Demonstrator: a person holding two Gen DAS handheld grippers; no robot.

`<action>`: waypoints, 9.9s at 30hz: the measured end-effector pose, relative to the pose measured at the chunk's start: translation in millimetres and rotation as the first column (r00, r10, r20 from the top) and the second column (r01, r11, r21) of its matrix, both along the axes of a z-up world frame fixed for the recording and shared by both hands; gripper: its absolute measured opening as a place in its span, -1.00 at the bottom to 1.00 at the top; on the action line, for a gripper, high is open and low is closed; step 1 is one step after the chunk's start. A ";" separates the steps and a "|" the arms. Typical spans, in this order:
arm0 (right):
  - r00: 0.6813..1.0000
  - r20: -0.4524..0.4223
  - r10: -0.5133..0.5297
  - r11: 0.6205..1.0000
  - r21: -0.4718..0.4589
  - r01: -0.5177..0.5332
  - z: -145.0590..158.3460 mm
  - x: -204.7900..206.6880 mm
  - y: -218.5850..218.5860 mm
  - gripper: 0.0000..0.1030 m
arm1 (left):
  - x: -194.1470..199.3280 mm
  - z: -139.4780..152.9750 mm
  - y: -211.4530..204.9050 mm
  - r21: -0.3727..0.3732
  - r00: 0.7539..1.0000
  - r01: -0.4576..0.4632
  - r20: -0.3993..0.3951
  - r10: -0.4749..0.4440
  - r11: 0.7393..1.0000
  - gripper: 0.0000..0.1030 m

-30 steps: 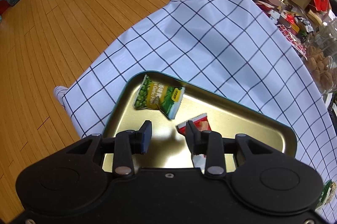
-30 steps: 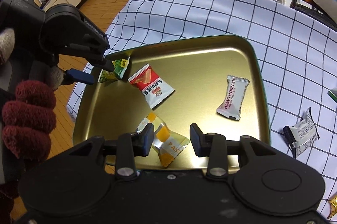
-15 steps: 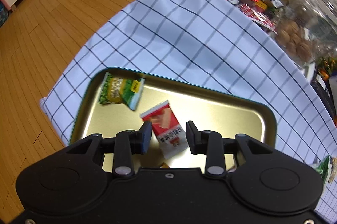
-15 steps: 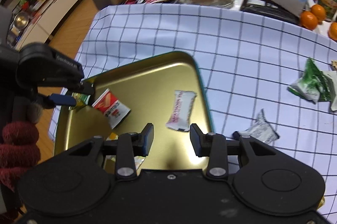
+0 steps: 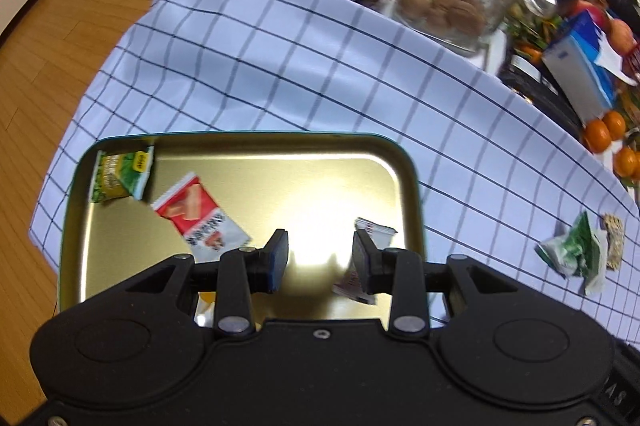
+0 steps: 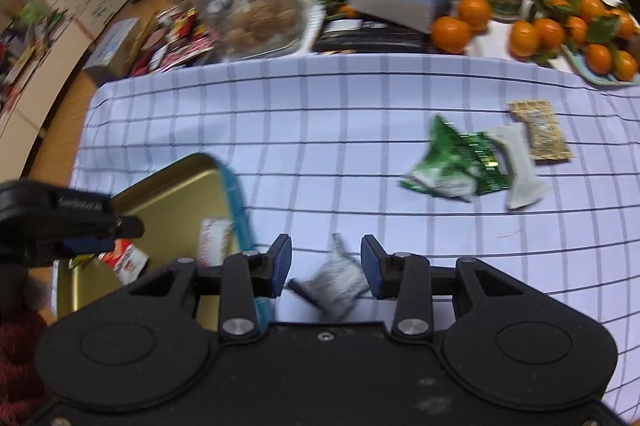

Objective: Organize snacks
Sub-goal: 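Reach the left tool to the grey packet while the right tool reaches the gold candy, then close the left tool on the grey packet while the right tool grasps the gold candy, then lift the grey packet with the left tool while the right tool lifts the gold candy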

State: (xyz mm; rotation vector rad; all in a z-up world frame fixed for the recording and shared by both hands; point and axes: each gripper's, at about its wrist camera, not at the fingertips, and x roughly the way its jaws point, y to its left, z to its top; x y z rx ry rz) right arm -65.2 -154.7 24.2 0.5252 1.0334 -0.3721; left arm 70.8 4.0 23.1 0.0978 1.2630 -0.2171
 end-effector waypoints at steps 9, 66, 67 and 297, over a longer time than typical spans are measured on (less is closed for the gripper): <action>0.996 -0.064 -0.056 0.998 -0.003 0.056 -10.0 -25.8 -41.6 -0.20 | -29.3 -4.2 -50.4 -0.009 0.985 0.173 -0.017 -0.173 0.985 -0.14; 0.968 -0.249 -0.023 0.999 0.041 0.034 -40.4 -78.9 -90.4 -0.83 | -84.4 -37.5 -126.5 0.042 0.839 0.539 -0.115 -0.531 0.841 -0.14; 0.969 -0.247 -0.010 0.998 0.056 0.024 -40.2 -79.2 -92.3 -0.82 | -86.1 -38.2 -127.2 0.050 0.830 0.553 -0.114 -0.545 0.832 -0.14; 0.973 -0.088 -0.211 0.977 -0.031 0.209 -15.0 -39.8 -72.2 -0.60 | -28.7 -6.6 -64.4 -0.127 0.994 0.106 0.053 -0.100 0.986 -0.16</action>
